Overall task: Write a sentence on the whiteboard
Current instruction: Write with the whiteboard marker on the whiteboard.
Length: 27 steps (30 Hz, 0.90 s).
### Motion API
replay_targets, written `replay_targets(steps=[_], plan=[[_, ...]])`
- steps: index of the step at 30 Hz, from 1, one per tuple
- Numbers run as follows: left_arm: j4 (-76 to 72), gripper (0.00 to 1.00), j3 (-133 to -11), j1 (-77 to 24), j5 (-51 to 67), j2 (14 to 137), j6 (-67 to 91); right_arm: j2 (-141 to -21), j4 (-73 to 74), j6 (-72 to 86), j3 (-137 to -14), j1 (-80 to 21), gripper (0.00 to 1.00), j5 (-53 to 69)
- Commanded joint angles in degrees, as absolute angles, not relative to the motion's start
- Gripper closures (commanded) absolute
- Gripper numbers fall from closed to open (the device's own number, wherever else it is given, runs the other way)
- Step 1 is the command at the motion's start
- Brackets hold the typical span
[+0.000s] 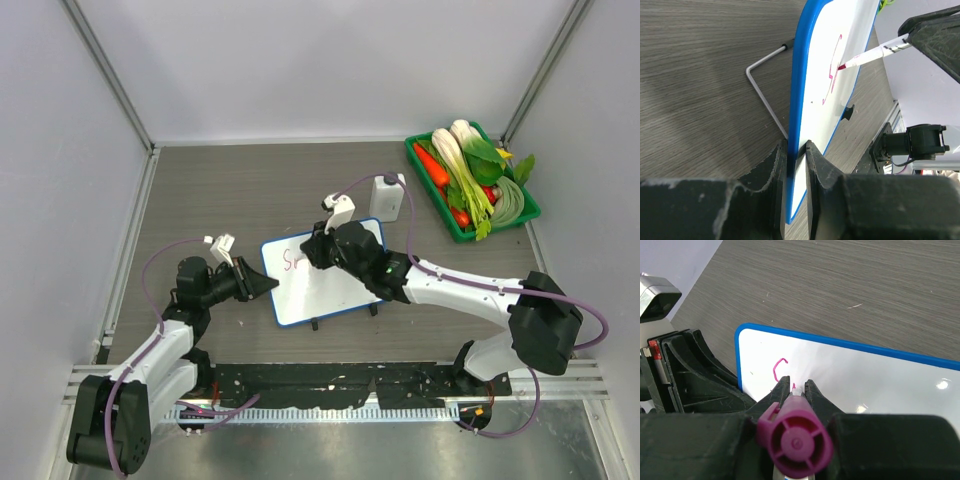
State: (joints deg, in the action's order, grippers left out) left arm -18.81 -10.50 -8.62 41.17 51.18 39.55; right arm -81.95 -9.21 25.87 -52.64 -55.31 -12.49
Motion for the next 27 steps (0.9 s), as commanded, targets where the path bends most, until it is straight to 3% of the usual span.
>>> replay_targets(steps=[1, 27], plan=[[-20.1, 1.0, -10.4, -8.7, 40.3, 50.0, 38.5, -79.9, -10.0, 25.4, -54.6, -55.0, 0.99, -17.5], [-20.0, 1.0, -10.3, -8.6, 40.3, 49.9, 38.6, -78.1, -9.7, 26.5, -49.1, -55.0, 0.99, -13.1]])
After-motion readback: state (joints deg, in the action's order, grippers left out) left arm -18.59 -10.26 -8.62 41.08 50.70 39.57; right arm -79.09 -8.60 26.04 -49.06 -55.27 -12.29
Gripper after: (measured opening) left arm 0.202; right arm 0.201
